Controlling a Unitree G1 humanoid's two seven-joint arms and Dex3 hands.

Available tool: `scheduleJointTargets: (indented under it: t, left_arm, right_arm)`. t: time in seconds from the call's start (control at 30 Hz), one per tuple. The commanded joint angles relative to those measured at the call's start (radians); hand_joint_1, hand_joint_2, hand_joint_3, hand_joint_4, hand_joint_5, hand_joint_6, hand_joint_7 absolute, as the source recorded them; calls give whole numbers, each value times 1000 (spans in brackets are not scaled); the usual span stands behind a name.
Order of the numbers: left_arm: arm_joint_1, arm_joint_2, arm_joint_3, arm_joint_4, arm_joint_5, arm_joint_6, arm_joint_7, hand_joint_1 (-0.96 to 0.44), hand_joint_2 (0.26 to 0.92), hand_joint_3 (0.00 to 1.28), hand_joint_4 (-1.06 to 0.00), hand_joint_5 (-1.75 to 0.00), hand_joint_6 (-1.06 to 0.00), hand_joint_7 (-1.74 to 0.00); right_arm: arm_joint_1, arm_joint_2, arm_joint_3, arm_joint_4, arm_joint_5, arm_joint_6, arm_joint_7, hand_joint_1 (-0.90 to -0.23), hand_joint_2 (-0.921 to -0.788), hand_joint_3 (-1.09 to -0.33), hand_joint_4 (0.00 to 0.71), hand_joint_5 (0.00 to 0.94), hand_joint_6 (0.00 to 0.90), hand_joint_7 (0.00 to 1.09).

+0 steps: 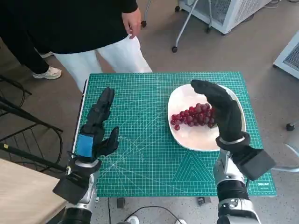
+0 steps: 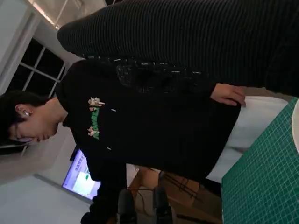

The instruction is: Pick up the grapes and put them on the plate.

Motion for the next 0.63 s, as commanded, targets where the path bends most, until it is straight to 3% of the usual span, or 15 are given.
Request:
scheduleJointTargets:
  t: [0.03,0.63]
  left_arm:
    - [15,5,-6,-33,8,11,1,-644,921,588,-262,-7,-291,-60]
    - [30,6,-6,-73,7,37,0,-641,921,583,-264,-4,-292,-55]
  right_arm:
    - [2,3,-4,12,8,1,19,-606,-921,-723,192,6,-1,321]
    - [2,9,-11,11,14,5,35,-601,-921,-725,191,4,-1,317]
